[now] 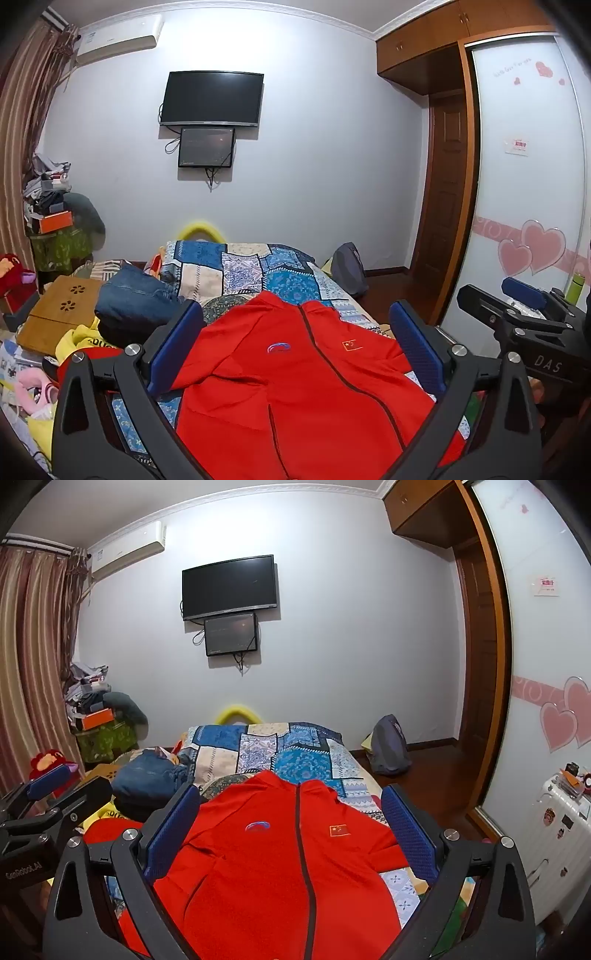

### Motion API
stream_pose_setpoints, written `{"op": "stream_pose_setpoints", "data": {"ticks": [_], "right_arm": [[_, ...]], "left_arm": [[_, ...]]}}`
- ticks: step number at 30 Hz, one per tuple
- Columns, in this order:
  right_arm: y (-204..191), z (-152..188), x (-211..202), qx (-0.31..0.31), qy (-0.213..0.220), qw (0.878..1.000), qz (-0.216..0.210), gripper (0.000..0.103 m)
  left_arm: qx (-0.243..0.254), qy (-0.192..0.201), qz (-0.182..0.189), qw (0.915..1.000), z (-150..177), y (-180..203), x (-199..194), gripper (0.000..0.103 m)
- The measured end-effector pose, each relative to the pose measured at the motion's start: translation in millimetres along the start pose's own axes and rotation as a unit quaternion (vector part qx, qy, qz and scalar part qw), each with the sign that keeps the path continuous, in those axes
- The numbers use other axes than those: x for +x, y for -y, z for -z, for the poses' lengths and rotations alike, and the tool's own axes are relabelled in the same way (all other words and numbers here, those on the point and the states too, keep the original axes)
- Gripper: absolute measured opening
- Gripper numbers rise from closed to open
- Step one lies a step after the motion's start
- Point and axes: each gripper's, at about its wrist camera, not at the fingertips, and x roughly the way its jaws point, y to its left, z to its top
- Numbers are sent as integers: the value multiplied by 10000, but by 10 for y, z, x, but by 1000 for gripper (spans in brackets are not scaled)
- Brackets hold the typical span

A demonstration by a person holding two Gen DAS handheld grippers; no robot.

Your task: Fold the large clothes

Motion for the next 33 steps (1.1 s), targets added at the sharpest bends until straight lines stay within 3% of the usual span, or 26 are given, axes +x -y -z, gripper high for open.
{"op": "stream_pose_setpoints", "data": {"ticks": [33], "right_arm": [[1, 17, 4, 30, -8, 10000, -14, 98]], "left_arm": [[-147, -47, 0, 9999, 34, -67, 69, 102]]}}
